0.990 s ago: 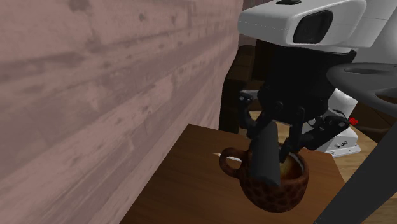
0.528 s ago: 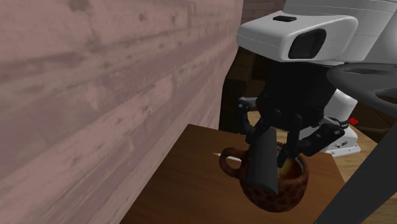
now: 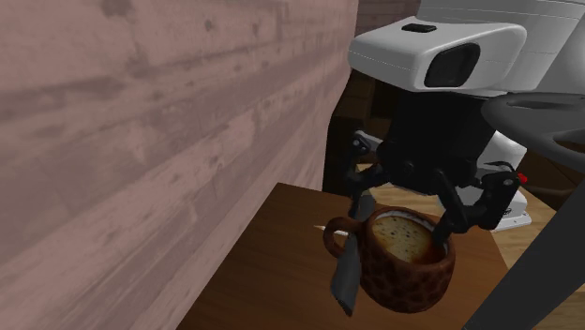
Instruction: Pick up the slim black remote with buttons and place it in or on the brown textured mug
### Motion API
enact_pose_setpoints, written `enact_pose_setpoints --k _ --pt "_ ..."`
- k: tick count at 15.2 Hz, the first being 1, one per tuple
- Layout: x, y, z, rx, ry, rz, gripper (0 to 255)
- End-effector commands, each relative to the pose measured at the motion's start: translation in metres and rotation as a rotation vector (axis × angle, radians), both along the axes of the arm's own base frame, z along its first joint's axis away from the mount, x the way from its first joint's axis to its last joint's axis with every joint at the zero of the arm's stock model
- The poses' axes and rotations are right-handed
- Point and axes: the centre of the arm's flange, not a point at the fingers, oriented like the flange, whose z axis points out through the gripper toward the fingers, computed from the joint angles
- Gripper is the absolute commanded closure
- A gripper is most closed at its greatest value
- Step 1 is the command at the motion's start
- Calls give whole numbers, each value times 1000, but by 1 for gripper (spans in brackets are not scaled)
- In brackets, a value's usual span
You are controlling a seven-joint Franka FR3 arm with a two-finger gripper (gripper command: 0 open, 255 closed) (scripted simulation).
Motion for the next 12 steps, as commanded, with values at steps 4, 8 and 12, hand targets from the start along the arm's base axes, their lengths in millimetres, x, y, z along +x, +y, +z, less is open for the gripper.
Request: enact_pose_setpoints --k 4,8,12 --pt "-4 2 50 0 0 0 0" --pt "-4 2 50 0 0 0 0" --pt "-4 2 50 0 0 0 0"
